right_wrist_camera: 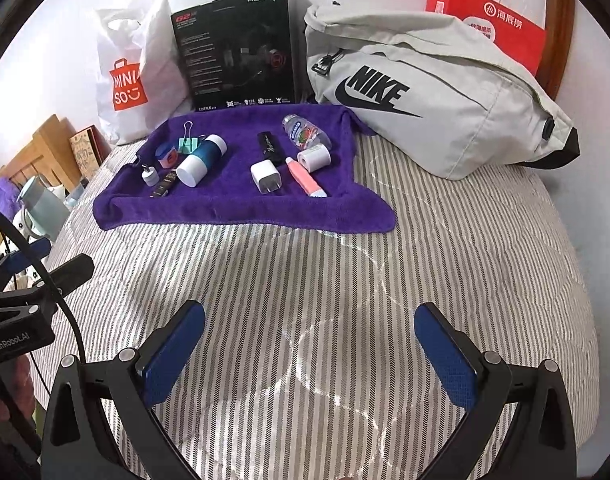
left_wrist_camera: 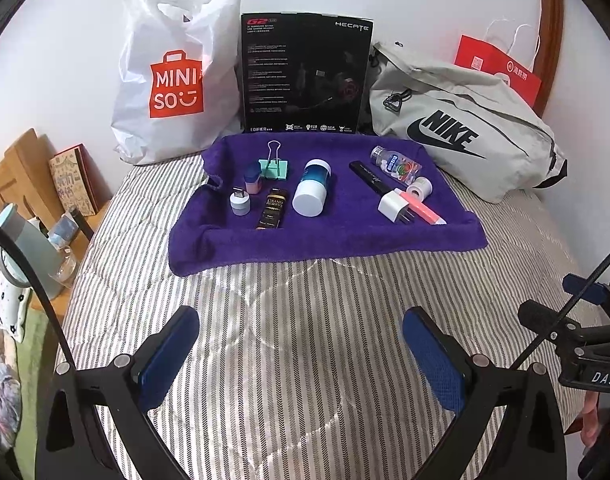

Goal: Organize rigid objects

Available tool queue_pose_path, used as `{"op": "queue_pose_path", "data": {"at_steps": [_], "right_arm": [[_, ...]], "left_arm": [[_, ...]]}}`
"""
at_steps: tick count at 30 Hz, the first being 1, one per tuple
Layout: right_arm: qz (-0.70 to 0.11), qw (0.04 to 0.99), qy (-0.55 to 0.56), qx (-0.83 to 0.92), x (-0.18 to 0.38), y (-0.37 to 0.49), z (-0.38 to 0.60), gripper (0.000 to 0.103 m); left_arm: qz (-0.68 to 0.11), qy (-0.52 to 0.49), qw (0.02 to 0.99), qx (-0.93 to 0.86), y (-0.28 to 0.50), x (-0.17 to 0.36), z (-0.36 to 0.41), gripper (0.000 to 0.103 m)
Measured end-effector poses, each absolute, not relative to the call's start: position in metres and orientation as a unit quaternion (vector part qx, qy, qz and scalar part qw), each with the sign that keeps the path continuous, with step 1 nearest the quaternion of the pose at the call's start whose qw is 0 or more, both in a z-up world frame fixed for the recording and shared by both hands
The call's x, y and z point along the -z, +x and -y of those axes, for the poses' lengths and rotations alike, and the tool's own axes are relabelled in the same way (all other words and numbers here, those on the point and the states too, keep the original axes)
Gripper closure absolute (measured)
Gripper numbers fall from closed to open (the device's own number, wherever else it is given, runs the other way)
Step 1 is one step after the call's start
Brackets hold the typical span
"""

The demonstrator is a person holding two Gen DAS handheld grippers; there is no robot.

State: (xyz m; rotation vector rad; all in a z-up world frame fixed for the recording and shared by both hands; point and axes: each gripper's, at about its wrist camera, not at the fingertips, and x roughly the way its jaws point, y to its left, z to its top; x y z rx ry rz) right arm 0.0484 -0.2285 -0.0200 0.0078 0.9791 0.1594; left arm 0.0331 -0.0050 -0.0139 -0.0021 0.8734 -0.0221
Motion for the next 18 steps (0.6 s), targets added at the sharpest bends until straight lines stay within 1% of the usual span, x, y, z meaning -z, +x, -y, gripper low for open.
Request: {"op": "queue_pose_path", "data": {"at_steps": [18], "right_arm": [[-0.465,0.882,0.001,-0.072,0.0161,0.043,0.2329,0.0]], "left_arm": [[-0.428,0.005,0.904,0.004,0.0301,0.0157,0.0034,0.0]]}}
